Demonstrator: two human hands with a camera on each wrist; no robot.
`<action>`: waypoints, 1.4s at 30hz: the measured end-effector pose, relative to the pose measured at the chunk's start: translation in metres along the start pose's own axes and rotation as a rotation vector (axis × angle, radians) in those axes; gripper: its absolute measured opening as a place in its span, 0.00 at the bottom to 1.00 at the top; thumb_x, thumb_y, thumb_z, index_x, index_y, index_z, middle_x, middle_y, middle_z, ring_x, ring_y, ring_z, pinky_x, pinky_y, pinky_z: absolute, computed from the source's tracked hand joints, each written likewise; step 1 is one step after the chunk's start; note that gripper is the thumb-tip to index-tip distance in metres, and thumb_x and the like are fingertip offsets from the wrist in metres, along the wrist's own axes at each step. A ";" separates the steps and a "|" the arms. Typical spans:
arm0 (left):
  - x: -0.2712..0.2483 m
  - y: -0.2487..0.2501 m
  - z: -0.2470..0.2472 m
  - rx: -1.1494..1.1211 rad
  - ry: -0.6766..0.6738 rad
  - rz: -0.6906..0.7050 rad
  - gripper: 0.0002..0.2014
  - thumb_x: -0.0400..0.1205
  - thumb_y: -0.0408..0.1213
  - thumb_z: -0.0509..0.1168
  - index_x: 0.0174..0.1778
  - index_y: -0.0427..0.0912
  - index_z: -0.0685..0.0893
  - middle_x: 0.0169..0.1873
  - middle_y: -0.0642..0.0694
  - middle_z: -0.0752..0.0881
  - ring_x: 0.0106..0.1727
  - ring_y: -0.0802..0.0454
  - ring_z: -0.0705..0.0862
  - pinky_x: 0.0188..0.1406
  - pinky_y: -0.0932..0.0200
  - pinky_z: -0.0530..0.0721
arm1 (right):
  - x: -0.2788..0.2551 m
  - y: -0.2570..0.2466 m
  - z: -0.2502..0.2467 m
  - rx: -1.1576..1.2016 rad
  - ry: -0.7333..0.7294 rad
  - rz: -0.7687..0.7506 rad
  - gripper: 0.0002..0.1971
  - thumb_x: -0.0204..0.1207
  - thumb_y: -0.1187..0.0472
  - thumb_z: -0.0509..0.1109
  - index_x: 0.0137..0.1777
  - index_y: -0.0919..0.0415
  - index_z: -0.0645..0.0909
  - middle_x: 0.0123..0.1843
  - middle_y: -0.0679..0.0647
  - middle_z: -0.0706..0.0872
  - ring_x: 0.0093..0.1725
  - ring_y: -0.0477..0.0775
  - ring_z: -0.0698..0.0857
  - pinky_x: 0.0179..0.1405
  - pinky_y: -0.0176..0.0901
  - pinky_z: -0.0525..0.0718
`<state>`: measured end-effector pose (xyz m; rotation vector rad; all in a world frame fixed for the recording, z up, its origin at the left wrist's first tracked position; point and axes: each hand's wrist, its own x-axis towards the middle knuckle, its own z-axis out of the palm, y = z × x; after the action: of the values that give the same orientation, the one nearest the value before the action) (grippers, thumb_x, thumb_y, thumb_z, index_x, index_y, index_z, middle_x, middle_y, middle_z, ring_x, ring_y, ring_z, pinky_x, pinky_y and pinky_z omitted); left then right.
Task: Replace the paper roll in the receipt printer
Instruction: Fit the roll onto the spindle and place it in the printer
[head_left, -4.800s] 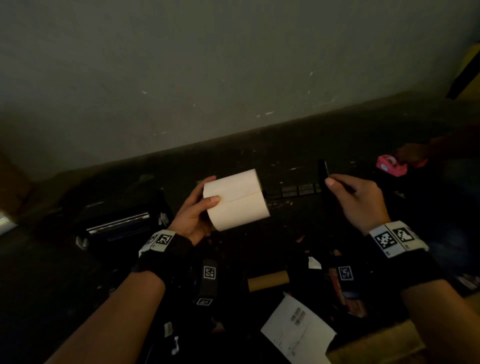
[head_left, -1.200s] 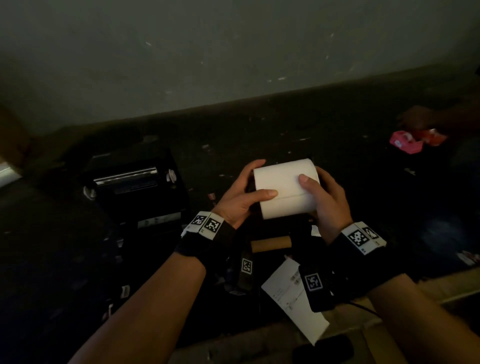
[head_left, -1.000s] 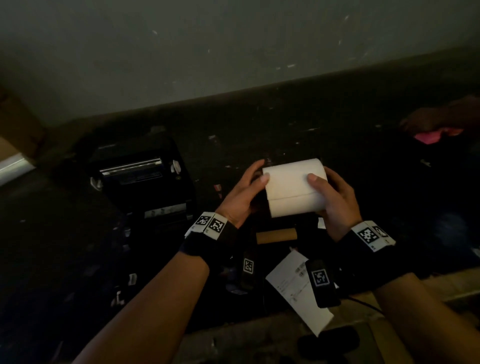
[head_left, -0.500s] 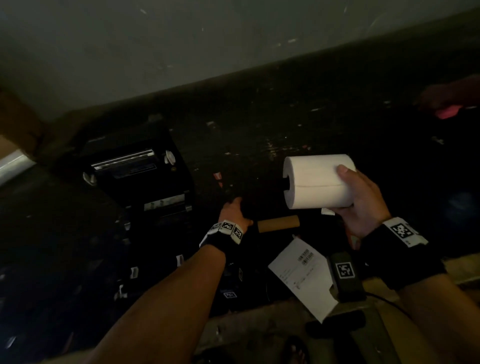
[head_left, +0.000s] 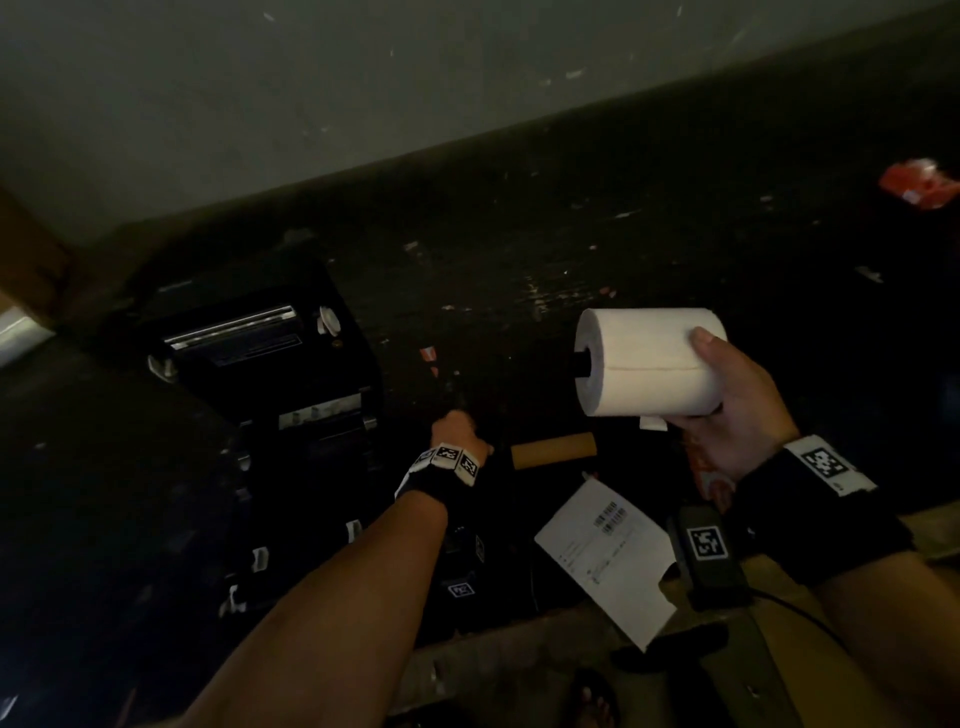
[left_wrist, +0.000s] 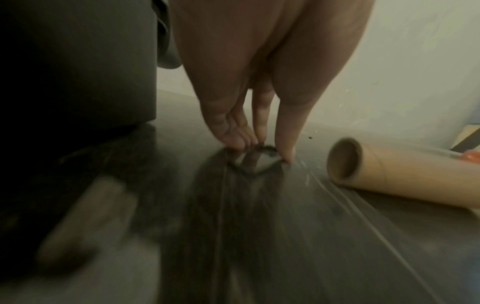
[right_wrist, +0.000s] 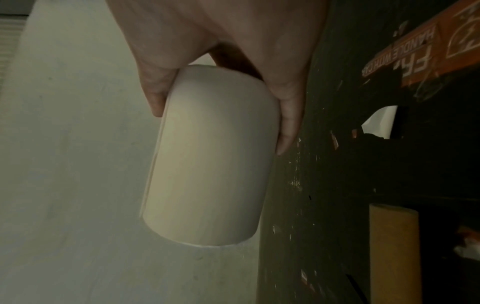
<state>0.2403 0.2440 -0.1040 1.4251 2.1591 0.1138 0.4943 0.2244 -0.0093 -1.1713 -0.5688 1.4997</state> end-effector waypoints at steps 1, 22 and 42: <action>0.001 0.001 -0.002 0.006 -0.020 -0.006 0.19 0.73 0.40 0.74 0.54 0.31 0.84 0.57 0.34 0.86 0.59 0.39 0.85 0.55 0.55 0.82 | 0.001 0.000 0.000 -0.003 -0.005 0.010 0.08 0.71 0.51 0.70 0.49 0.48 0.82 0.52 0.54 0.87 0.52 0.55 0.86 0.44 0.55 0.85; -0.050 0.042 -0.107 -1.477 -0.336 0.266 0.13 0.79 0.24 0.62 0.54 0.44 0.84 0.35 0.51 0.92 0.37 0.59 0.90 0.34 0.64 0.87 | -0.004 -0.013 0.059 0.030 -0.066 0.097 0.07 0.72 0.50 0.69 0.48 0.47 0.77 0.53 0.56 0.83 0.52 0.59 0.84 0.39 0.55 0.83; -0.125 -0.090 -0.198 -0.993 0.088 0.707 0.18 0.83 0.25 0.58 0.66 0.47 0.78 0.53 0.51 0.86 0.52 0.60 0.87 0.57 0.56 0.87 | -0.112 0.016 0.198 -0.065 -0.201 -0.253 0.24 0.70 0.53 0.71 0.68 0.52 0.75 0.64 0.58 0.81 0.58 0.58 0.83 0.43 0.52 0.84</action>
<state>0.1064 0.1395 0.0805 1.4295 1.1835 1.3036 0.3018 0.1621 0.0963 -0.9632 -0.8748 1.3960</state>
